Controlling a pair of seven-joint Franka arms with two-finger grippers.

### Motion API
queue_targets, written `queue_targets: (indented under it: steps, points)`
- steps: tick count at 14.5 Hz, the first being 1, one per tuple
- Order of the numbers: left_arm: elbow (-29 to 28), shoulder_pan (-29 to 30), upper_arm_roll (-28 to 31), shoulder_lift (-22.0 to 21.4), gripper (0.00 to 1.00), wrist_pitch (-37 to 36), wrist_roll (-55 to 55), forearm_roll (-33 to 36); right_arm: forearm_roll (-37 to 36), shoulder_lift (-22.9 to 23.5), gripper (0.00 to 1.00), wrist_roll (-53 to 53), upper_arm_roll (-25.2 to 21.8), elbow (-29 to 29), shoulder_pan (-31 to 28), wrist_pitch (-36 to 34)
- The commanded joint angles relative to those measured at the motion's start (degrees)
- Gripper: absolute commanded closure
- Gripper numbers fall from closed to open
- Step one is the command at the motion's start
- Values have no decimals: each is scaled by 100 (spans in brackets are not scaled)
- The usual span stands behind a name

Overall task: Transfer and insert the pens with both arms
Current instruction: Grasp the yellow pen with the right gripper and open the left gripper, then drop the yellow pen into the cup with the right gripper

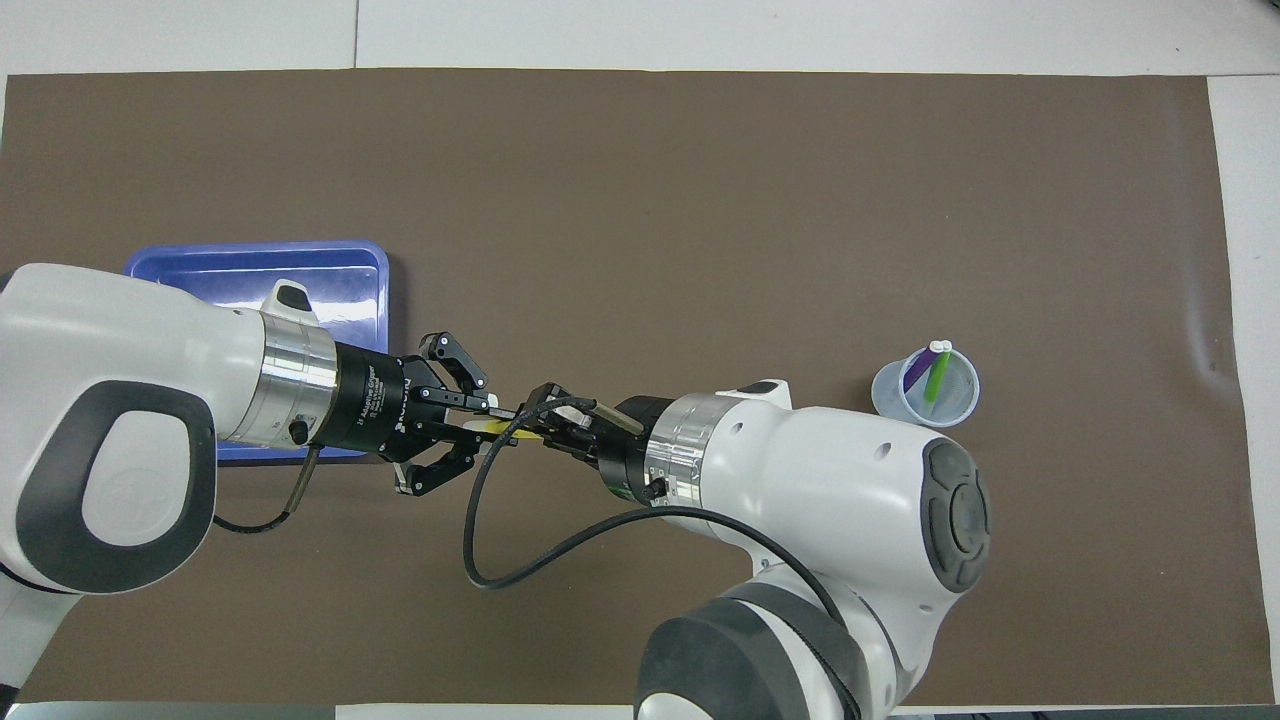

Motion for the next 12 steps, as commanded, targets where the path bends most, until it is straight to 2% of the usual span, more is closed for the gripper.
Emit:
queue_targets:
  steps: [1,4,5,6,8,10,12]
  points:
    - [-234,-96,40,-202,100,137,-67,-118,146,-11,100,-155,-1,-11,-24,-7]
    - [-234,-96,40,-202,100,146,-67,-118,146,-11,100,-155,-1,-11,-41,-42]
    - [-191,-113,40,-194,36,242,-67,-118,138,-11,100,-173,-9,-11,-76,-155]
    - [-190,-165,40,-202,1,312,-101,-109,137,-20,100,-329,-27,24,-137,-357]
    - [-182,-192,40,-202,0,331,-172,-83,129,-55,100,-830,-27,137,-488,-909]
    - [-155,-201,31,-194,0,339,-163,-65,-116,-90,100,-1147,-79,409,-988,-2014]
    - [-129,-201,31,-185,0,357,-163,-56,-1053,-108,100,-1987,-53,743,-1673,-3227]
